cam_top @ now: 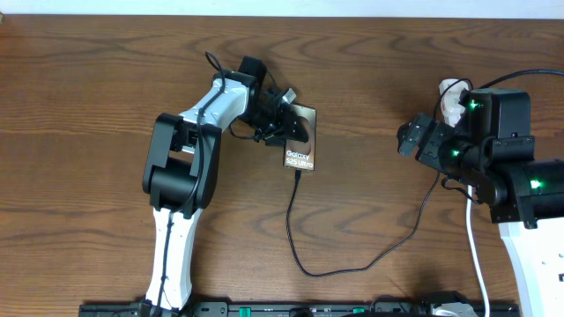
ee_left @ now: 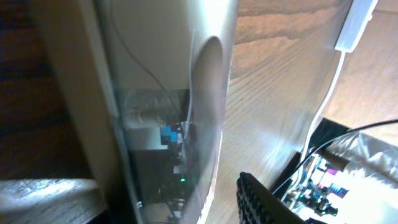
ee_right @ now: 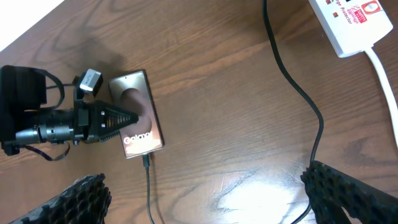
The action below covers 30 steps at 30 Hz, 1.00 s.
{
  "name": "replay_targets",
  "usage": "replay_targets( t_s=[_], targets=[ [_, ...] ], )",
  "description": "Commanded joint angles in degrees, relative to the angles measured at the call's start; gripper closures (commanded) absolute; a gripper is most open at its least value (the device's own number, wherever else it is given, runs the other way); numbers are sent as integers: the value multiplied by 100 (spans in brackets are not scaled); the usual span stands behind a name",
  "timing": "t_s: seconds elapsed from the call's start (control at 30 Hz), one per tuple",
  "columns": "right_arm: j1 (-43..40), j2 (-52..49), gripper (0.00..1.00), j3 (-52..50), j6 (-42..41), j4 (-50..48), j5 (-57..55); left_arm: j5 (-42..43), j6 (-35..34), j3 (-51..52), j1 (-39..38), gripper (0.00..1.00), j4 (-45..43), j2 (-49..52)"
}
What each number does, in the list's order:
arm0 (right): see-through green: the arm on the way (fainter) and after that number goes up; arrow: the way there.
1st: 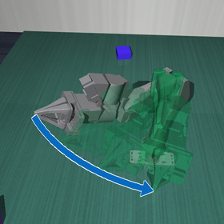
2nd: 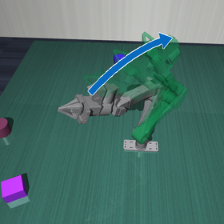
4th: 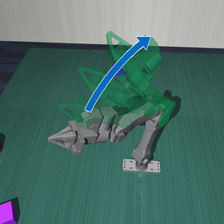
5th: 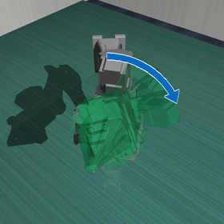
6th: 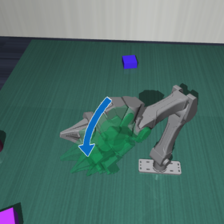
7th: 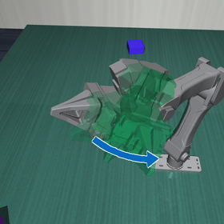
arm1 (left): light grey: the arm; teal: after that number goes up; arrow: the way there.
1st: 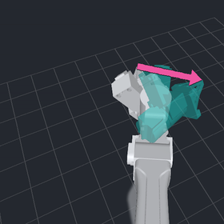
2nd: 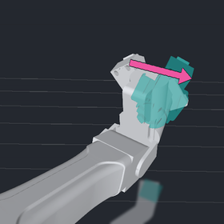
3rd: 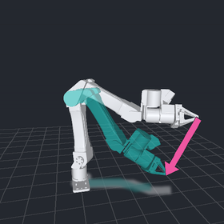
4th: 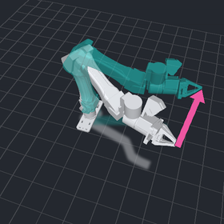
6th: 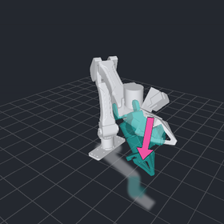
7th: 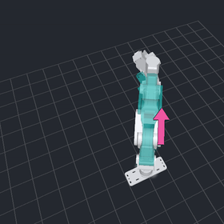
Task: Plug charger to phone and switch on socket
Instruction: 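Lay the phone flat on the table with the left gripper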
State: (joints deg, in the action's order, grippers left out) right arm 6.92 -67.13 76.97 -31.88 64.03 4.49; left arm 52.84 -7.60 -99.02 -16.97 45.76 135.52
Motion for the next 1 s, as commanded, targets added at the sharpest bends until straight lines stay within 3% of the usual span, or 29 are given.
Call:
replay_targets(
  t_s=[0.0,0.13,0.23,0.47,0.57,0.9,0.97],
  targets=[
    [-28,-31,1,92,136,7,15,-1071,20,61,17,58,24,170],
    [-28,-28,1,92,162,4,17,-1303,17,61,26,49,37,168],
    [-28,-31,1,92,181,7,17,-1488,17,61,28,36,55,168],
    [-28,-31,1,92,221,7,15,-1670,20,61,31,31,129,168],
    [-28,-31,1,92,223,9,17,-1934,15,61,28,25,155,166],
    [-28,-31,1,92,249,11,17,-2837,-4,59,31,22,391,149],
    [-28,-31,1,92,284,13,15,-2966,-2,55,31,17,428,116]
  ],
)
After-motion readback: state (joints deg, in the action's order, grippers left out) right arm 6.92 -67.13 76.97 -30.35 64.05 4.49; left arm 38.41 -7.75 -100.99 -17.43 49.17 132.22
